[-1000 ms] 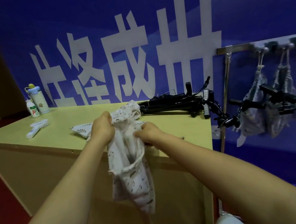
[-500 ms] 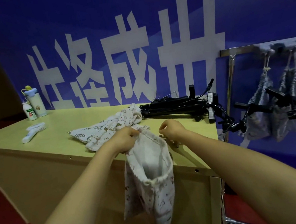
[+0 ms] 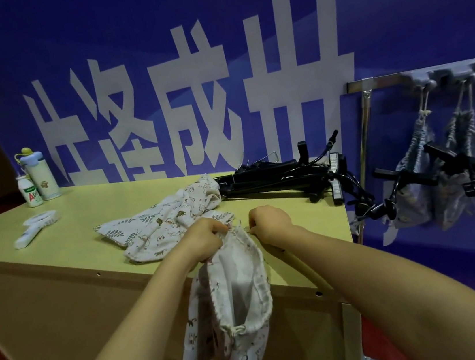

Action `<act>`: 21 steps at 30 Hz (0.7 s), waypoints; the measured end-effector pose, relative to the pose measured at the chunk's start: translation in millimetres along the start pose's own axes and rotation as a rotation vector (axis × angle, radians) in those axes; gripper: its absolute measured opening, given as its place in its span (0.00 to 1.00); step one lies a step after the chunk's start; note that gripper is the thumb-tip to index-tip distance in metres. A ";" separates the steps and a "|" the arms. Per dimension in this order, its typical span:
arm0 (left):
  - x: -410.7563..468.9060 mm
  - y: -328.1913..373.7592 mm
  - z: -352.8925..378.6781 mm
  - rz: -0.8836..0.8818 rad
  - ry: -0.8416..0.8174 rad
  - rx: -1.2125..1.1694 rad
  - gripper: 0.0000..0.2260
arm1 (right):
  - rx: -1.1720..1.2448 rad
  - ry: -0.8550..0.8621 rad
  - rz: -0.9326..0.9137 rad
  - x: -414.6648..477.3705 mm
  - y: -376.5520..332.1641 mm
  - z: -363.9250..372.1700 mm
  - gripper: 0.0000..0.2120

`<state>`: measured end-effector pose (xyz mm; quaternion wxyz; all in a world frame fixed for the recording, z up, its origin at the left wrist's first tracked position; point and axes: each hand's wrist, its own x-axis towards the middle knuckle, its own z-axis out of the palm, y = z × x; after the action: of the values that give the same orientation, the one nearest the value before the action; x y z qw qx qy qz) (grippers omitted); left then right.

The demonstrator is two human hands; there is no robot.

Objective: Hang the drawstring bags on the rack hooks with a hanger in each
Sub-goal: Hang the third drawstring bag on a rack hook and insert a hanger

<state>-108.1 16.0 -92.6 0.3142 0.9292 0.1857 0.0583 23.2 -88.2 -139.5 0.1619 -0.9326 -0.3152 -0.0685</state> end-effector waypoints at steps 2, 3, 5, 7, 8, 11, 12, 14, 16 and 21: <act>3.2 0.5 -0.1 -0.009 -0.009 -0.010 0.24 | 0.165 0.106 0.070 0.4 -0.3 -2.7 0.08; 5.3 0.8 -0.8 -0.012 -0.013 -0.013 0.24 | 0.324 0.158 0.090 -0.6 -0.5 -7.3 0.08; 8.8 -0.9 -3.5 -0.016 -0.018 -0.019 0.24 | 0.661 0.189 0.024 -8.0 -3.9 -22.5 0.07; 12.1 -3.1 -8.0 -0.042 -0.016 -0.034 0.23 | 0.832 0.150 -0.120 -18.8 -8.5 -42.5 0.05; 13.1 -3.4 -11.3 -0.060 -0.012 -0.044 0.22 | 0.867 0.101 -0.187 -24.3 -11.8 -51.0 0.04; 10.5 2.1 -22.7 -0.081 0.028 -0.081 0.21 | 0.792 -0.143 -0.333 -37.6 -19.7 -64.6 0.03; 7.5 5.8 -26.3 -0.077 0.036 -0.099 0.21 | 0.678 -0.220 -0.368 -41.1 -22.2 -65.3 0.02; -1.5 16.7 -30.9 -0.060 0.036 -0.122 0.21 | 0.364 -0.284 -0.436 -48.5 -26.3 -64.6 0.04; -9.7 27.0 -32.2 -0.043 0.012 -0.123 0.22 | 0.060 -0.264 -0.491 -58.1 -30.2 -65.1 0.08; -39.3 66.5 -32.4 0.006 -0.114 -0.079 0.21 | -0.103 -0.279 -0.543 -92.5 -38.4 -80.6 0.05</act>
<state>-131.2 -29.6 -26.2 0.3606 0.9184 0.1624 0.0137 -75.5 -139.6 -75.2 0.0454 -0.8218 -0.5680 0.0038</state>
